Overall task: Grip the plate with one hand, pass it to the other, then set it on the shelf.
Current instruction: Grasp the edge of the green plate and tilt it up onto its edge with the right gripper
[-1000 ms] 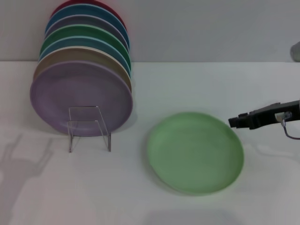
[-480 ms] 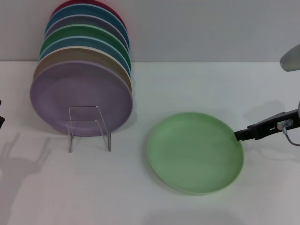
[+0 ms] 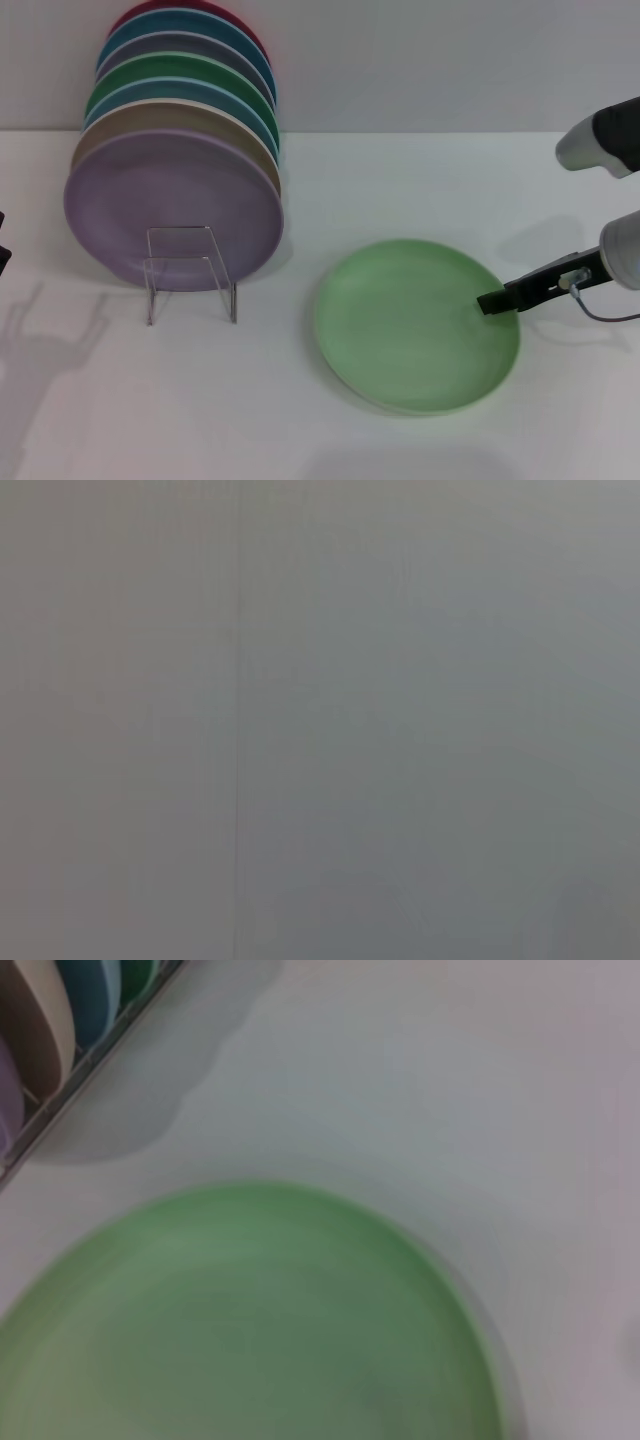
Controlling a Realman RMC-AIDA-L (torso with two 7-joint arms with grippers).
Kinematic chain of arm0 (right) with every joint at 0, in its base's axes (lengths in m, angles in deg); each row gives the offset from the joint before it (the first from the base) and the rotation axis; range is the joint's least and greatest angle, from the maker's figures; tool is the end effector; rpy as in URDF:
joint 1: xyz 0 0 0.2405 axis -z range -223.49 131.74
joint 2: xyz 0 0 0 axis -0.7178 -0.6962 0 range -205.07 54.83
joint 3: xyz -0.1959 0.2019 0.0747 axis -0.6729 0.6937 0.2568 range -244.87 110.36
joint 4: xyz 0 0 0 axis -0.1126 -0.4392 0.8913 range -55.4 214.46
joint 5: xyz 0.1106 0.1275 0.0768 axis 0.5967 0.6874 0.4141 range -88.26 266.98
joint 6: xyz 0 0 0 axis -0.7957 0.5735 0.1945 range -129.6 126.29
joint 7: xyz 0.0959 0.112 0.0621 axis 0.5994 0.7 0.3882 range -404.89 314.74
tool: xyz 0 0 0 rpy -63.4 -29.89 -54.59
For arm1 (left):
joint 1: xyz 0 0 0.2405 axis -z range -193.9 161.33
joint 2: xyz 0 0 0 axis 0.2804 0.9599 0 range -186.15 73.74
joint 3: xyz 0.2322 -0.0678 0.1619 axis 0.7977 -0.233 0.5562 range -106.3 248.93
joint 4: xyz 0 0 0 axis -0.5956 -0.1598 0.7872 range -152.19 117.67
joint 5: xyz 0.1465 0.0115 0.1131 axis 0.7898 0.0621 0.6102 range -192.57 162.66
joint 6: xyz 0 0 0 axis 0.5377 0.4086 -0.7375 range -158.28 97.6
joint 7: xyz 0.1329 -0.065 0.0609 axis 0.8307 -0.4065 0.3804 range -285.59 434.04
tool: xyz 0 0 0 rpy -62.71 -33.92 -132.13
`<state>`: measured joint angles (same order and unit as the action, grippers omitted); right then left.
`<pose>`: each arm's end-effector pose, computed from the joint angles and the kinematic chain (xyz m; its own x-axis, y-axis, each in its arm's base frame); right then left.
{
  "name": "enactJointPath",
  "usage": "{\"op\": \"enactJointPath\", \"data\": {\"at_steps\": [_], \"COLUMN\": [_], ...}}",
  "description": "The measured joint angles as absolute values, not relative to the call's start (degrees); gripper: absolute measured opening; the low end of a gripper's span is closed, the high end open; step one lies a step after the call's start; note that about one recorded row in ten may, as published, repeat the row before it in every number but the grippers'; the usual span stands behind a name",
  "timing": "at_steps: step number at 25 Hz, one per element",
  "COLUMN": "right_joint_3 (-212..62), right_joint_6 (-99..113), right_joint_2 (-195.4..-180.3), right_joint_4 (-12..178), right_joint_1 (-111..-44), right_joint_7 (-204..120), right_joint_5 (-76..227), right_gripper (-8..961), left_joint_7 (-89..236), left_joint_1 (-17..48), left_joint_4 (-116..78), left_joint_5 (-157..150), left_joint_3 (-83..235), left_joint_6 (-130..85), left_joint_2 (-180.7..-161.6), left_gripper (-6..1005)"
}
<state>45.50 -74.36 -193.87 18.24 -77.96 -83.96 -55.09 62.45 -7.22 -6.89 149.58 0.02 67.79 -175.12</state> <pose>0.2808 0.3739 -0.0285 0.6187 -0.7827 -0.0687 -0.7144 -0.5240 -0.4637 -0.3291 0.2384 0.0203 0.6220 -0.3920 0.6779 0.6486 -0.2271 -0.7265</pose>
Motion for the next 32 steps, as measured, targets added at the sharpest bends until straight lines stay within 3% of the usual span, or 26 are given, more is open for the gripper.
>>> {"op": "enactJointPath", "data": {"at_steps": [10, 14, 31, 32], "right_joint_3": [43.94, 40.18, 38.30, 38.36], "right_joint_6": [-72.88, -70.12, -69.98, -69.95], "right_joint_2": [-193.86, -193.93, -194.07, -194.07], "right_joint_4": [19.48, 20.32, 14.11, 14.11], "right_joint_1": [-78.49, -78.61, -75.58, -75.52], "right_joint_7": [-83.34, -81.60, -81.78, -81.90], "right_joint_5": [-56.16, -57.83, -56.19, -56.16], "right_gripper": [432, 208, 129, 87], "left_joint_7": [62.41, 62.39, 62.36, 62.36], "left_joint_1": [-7.57, -7.38, -7.25, -7.25], "left_joint_4": [-6.89, -6.92, -6.71, -6.71], "left_joint_5": [149.58, 149.58, 149.43, 149.43], "left_joint_3": [-0.06, -0.06, -0.06, -0.06], "left_joint_6": [67.73, 67.40, 67.29, 67.29], "left_joint_2": [-175.11, -175.15, -175.17, -175.17], "left_gripper": [807, 807, 807, 807]}}
